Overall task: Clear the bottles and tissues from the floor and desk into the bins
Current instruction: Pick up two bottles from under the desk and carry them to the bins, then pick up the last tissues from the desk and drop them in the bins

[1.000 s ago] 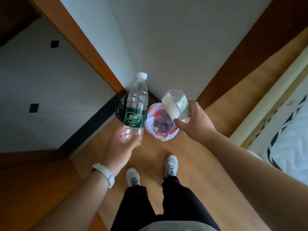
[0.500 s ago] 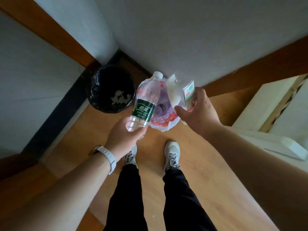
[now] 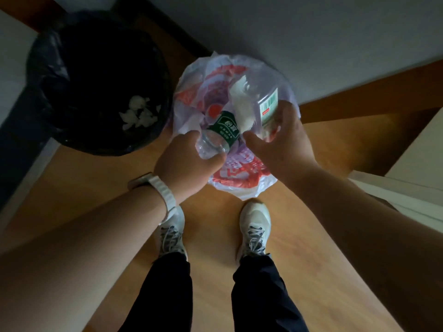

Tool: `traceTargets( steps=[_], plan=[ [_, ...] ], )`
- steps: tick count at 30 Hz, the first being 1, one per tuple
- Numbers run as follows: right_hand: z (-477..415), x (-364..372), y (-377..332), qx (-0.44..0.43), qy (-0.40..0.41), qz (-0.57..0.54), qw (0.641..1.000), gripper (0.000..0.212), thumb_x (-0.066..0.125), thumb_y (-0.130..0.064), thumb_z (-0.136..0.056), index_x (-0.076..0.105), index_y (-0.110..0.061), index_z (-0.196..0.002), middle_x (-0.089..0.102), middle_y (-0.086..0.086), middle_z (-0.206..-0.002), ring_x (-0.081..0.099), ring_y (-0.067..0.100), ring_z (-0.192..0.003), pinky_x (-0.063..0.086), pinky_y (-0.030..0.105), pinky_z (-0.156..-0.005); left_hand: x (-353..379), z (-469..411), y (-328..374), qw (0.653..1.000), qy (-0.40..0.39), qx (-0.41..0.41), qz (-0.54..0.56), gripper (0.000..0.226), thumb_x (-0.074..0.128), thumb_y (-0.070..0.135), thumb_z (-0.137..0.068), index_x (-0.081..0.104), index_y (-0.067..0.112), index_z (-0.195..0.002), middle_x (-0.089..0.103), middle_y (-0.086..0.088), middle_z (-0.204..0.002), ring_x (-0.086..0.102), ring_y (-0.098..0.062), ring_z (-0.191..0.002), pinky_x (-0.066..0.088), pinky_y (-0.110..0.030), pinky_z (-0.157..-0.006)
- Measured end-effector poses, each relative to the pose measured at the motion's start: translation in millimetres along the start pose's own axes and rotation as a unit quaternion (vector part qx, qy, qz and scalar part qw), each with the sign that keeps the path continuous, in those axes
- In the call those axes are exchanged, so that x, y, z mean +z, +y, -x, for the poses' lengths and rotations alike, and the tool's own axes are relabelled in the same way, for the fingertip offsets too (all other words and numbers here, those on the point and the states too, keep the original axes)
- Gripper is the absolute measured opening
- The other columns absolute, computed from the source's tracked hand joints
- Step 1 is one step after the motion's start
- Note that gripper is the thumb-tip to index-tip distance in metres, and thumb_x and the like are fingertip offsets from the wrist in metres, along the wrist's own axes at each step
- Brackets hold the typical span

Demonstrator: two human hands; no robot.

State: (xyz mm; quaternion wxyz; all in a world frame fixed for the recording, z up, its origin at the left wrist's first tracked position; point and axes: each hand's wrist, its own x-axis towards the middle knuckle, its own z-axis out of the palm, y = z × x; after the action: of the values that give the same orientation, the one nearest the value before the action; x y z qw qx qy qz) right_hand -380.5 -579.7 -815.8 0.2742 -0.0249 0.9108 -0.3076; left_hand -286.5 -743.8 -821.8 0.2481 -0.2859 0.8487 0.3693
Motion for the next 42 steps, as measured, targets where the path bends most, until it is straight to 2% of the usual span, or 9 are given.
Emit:
traceTargets(
  steps=[3, 7, 11, 17, 20, 27, 31, 35, 42],
  plan=[
    [-7.0, 13.7, 17.8, 0.013, -0.018, 0.022, 1.000, 0.063, 0.073, -0.045, -0.076, 0.041, -0.027, -0.127, 0.055, -0.013, -0.107, 0.055, 0.006, -0.091, 0.041, 0.013, -0.064, 17.6, -4.0, -9.1, 0.999, 0.015, 0.037, 0.008, 0.062, 0.071, 0.044, -0.081, 0.051, 0.016, -0.133, 0.057, -0.002, -0.119, 0.054, -0.017, -0.108, 0.042, -0.026, -0.083],
    [-3.5, 15.4, 25.0, -0.002, -0.023, 0.057, 0.998, 0.071, 0.069, -0.045, -0.078, 0.035, -0.024, -0.137, 0.052, -0.003, -0.128, 0.052, 0.014, -0.110, 0.043, 0.027, -0.080, 17.8, -2.9, -10.8, 0.995, 0.033, 0.083, 0.038, 0.057, 0.072, 0.033, -0.083, 0.051, 0.015, -0.132, 0.048, 0.011, -0.115, 0.046, -0.007, -0.110, 0.036, -0.021, -0.087],
    [9.4, -4.6, 8.8, -0.005, -0.035, 0.084, 0.996, 0.076, 0.067, -0.046, -0.081, 0.029, -0.024, -0.144, 0.044, 0.001, -0.143, 0.049, 0.019, -0.122, 0.045, 0.032, -0.089, -3.6, 3.0, -4.4, 0.992, 0.038, 0.123, 0.012, 0.056, 0.069, 0.033, -0.086, 0.051, 0.012, -0.135, 0.055, -0.002, -0.134, 0.050, -0.018, -0.123, 0.038, -0.024, -0.095],
    [36.7, -57.2, -44.6, -0.047, -0.055, 0.141, 0.987, 0.063, 0.061, -0.044, -0.087, 0.035, -0.024, -0.142, 0.040, -0.002, -0.144, 0.046, 0.023, -0.124, 0.044, 0.036, -0.092, -67.7, 31.7, 23.1, 0.981, 0.036, 0.184, -0.049, 0.056, 0.062, 0.033, -0.089, 0.049, 0.012, -0.139, 0.048, -0.006, -0.143, 0.042, -0.022, -0.134, 0.035, -0.033, -0.110],
    [53.7, -88.9, -80.6, -0.084, -0.047, 0.162, 0.982, 0.056, 0.059, -0.043, -0.089, 0.040, -0.024, -0.137, 0.043, -0.003, -0.142, 0.046, 0.025, -0.123, 0.043, 0.037, -0.092, -107.4, 51.7, 46.8, 0.969, 0.049, 0.226, -0.084, 0.056, 0.059, 0.038, -0.088, 0.050, 0.015, -0.138, 0.048, -0.006, -0.142, 0.045, -0.024, -0.131, 0.042, -0.043, -0.106],
    [110.6, -164.4, -171.1, -0.154, -0.005, 0.241, 0.958, 0.055, 0.054, -0.051, -0.090, 0.045, -0.022, -0.135, 0.046, 0.001, -0.140, 0.047, 0.026, -0.124, 0.043, 0.042, -0.097, -198.7, 109.7, 99.4, 0.937, 0.084, 0.304, -0.148, 0.053, 0.059, 0.036, -0.088, 0.053, 0.012, -0.134, 0.052, -0.013, -0.139, 0.048, -0.031, -0.127, 0.044, -0.045, -0.101],
    [160.2, -203.2, -218.2, -0.161, 0.014, 0.281, 0.946, 0.057, 0.053, -0.053, -0.089, 0.044, -0.024, -0.137, 0.045, 0.001, -0.141, 0.044, 0.026, -0.127, 0.040, 0.042, -0.099, -254.2, 152.2, 126.3, 0.916, 0.115, 0.347, -0.167, 0.051, 0.065, 0.031, -0.084, 0.057, 0.010, -0.130, 0.056, -0.014, -0.133, 0.051, -0.033, -0.122, 0.046, -0.045, -0.097],
    [216.4, -243.4, -259.2, -0.161, 0.074, 0.299, 0.938, 0.054, 0.058, -0.050, -0.086, 0.049, -0.023, -0.132, 0.052, 0.004, -0.134, 0.051, 0.029, -0.120, 0.044, 0.044, -0.094, -304.0, 199.9, 154.2, 0.884, 0.139, 0.403, -0.190, 0.048, 0.063, 0.032, -0.084, 0.058, 0.011, -0.127, 0.057, -0.014, -0.128, 0.053, -0.033, -0.116, 0.048, -0.046, -0.092],
    [312.3, -307.8, -301.1, -0.132, 0.131, 0.344, 0.920, 0.058, 0.049, -0.057, -0.088, 0.048, -0.021, -0.135, 0.052, 0.003, -0.134, 0.050, 0.029, -0.121, 0.045, 0.045, -0.094, -359.3, 281.2, 203.3, 0.837, 0.159, 0.469, -0.233, 0.049, 0.061, 0.034, -0.083, 0.059, 0.013, -0.128, 0.056, -0.013, -0.131, 0.053, -0.035, -0.114, 0.045, -0.045, -0.090]
  ],
)
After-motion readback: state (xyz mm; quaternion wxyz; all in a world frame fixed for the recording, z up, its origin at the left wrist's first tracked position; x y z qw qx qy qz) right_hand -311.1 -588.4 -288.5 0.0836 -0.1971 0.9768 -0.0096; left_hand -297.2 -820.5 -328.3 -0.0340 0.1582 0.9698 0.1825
